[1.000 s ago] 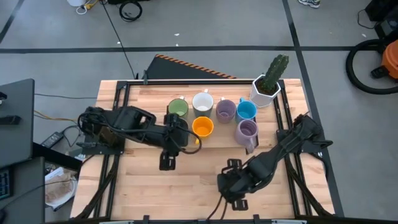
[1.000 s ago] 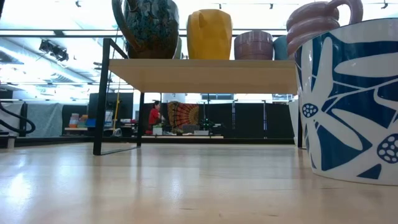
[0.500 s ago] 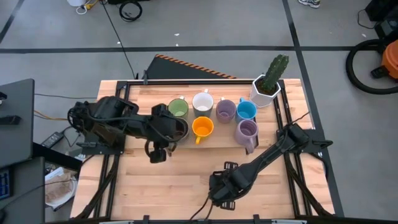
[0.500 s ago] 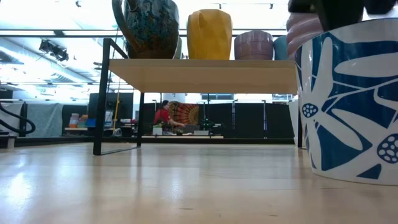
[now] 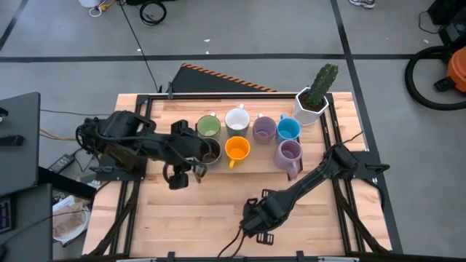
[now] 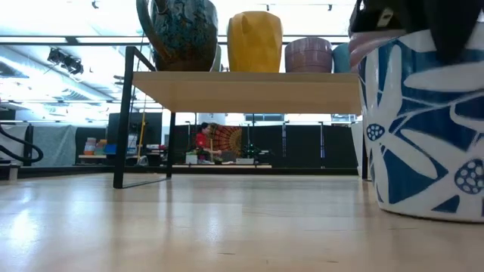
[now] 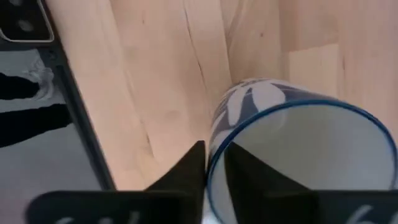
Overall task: Place coffee mugs
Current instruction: Put the white blue mug on the shelf
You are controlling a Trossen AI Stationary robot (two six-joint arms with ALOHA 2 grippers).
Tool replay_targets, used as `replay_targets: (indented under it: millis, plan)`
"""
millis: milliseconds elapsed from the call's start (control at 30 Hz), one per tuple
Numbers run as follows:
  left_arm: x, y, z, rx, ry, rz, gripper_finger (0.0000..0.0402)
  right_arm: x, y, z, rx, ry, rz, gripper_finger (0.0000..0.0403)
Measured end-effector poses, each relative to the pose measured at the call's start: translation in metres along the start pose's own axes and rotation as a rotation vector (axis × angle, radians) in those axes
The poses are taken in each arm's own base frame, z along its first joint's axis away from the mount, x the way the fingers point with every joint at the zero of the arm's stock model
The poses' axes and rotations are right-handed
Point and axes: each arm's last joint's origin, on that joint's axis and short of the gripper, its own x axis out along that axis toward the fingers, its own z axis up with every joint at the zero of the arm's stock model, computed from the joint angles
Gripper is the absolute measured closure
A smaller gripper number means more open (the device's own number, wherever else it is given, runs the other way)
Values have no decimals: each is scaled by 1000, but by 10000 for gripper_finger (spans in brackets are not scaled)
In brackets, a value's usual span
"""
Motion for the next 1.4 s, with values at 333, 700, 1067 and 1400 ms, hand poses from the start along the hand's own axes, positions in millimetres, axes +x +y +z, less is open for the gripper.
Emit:
replay_targets:
  millis: [333,700,1067,1400]
  plan:
    - [-20,11,-5,12,-53,10,285,-70,-21,10,101,-76,75,382]
    - [-25,13,-6,24,-65,12,285,-144,-49,17,170,-238,9,380]
    - [-24,13,-6,27,-64,12,285,-167,-60,16,57,-289,56,380]
    - [-24,13,-6,22,-63,12,285,-195,-79,3,45,-364,74,380]
